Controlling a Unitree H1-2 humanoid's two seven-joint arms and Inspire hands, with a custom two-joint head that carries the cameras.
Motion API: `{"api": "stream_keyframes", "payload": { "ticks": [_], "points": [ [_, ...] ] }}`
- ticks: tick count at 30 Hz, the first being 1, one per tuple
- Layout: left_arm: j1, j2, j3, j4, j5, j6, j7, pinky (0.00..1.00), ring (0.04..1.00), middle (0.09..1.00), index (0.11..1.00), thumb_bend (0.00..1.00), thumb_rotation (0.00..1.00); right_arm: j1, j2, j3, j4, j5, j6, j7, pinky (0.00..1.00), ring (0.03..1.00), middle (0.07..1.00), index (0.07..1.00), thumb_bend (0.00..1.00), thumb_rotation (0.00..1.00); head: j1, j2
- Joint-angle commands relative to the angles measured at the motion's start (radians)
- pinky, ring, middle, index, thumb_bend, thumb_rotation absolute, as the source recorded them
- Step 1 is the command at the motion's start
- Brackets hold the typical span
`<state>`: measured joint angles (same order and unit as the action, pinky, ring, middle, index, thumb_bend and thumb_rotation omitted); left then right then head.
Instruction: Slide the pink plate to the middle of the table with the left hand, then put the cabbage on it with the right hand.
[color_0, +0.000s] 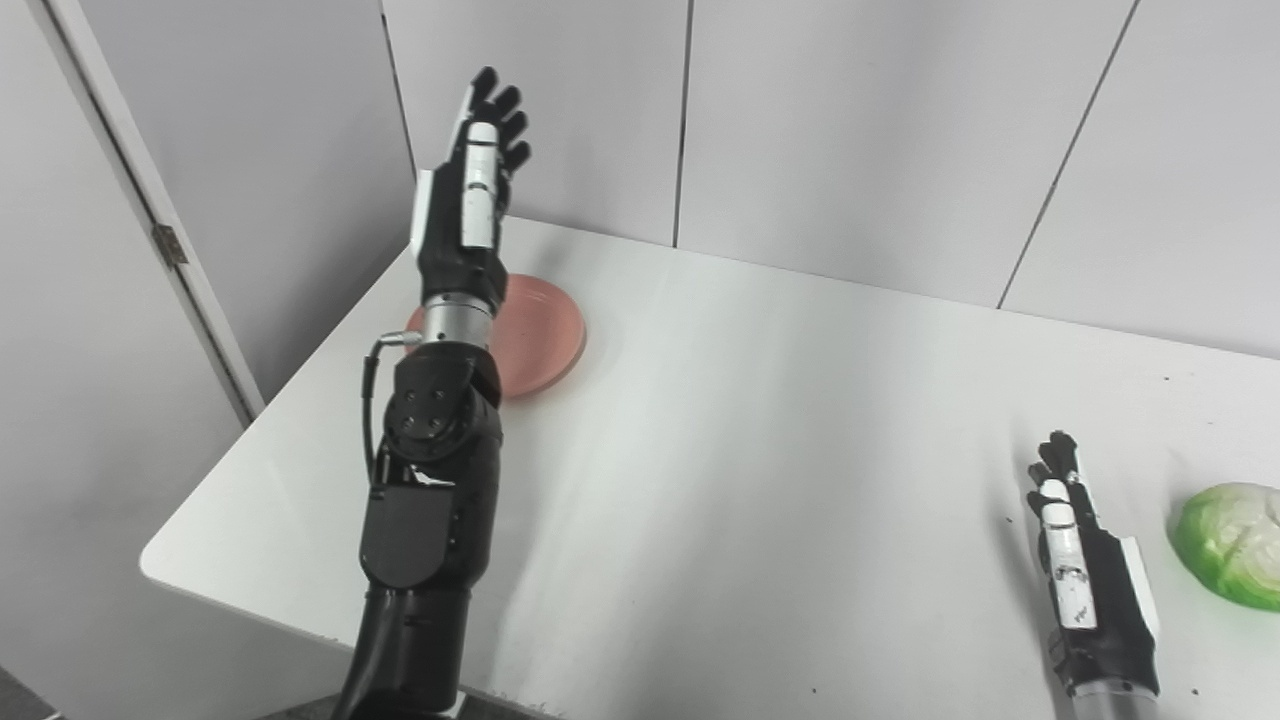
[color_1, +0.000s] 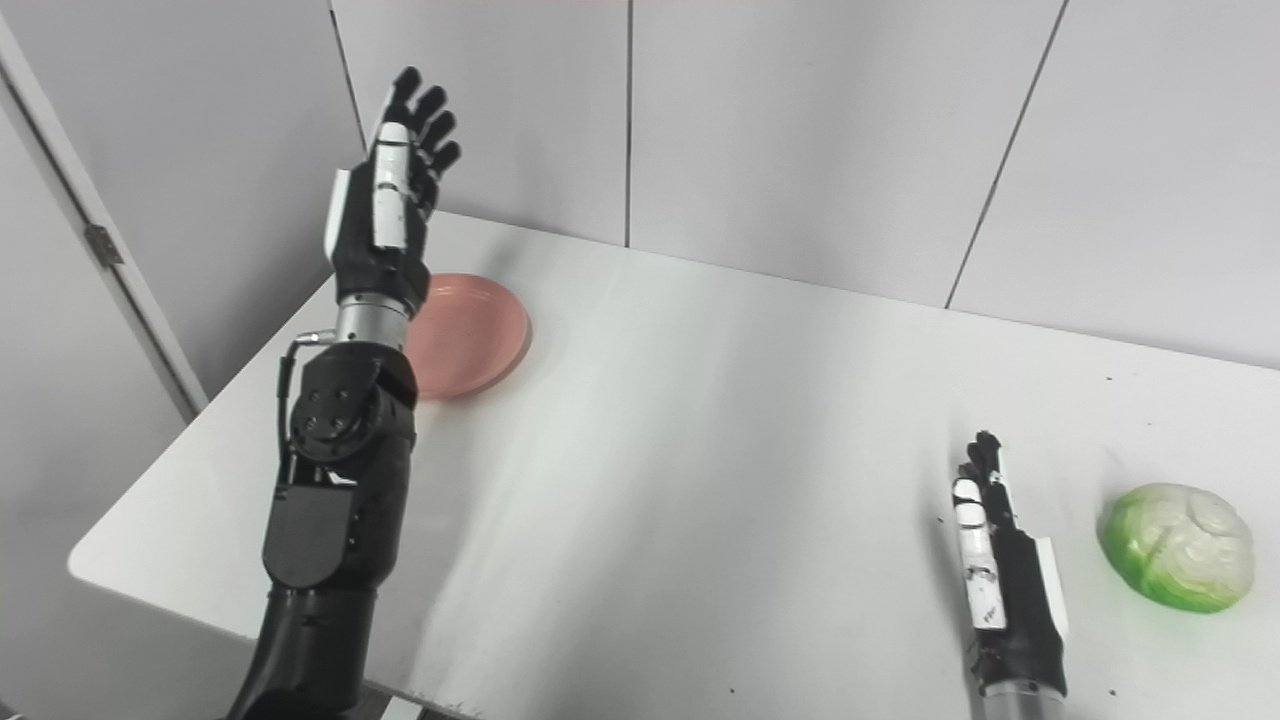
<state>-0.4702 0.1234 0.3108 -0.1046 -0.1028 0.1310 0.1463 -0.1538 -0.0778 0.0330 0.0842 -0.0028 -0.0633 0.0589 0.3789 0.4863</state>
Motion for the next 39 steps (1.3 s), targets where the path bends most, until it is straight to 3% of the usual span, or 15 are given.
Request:
{"api": "stream_keyframes", "payload": {
  "ticks": [1,16,32,39],
  "points": [
    [-0.057,0.035,0.018,0.011,-0.006,-0.049,0.017,0.93,0.934,0.941,0.931,0.45,1.0,0.029,-0.009,-0.008,0.029,0.006,-0.05,0.006,1.0,0.994,0.994,0.997,0.08,1.0,0.007,0.0],
    [-0.063,0.17,0.114,0.228,-0.064,-0.155,0.013,0.96,0.957,0.963,0.957,0.44,1.0,0.032,-0.011,-0.016,0.01,0.016,-0.025,0.015,1.0,1.0,0.998,0.998,0.1,1.0,0.021,0.004],
    [-0.045,0.217,0.153,0.394,-0.091,-0.198,0.016,0.94,0.933,0.942,0.945,0.45,1.0,0.036,-0.011,-0.018,0.001,0.018,-0.032,0.014,1.0,0.997,0.995,0.999,0.09,1.0,0.021,0.014],
    [-0.042,0.228,0.166,0.463,-0.144,-0.181,0.004,0.95,0.925,0.93,0.936,0.43,1.0,0.038,-0.013,-0.017,-0.005,0.014,-0.022,0.013,1.0,0.991,0.99,0.994,0.12,1.0,0.022,0.017]
  ]
}}
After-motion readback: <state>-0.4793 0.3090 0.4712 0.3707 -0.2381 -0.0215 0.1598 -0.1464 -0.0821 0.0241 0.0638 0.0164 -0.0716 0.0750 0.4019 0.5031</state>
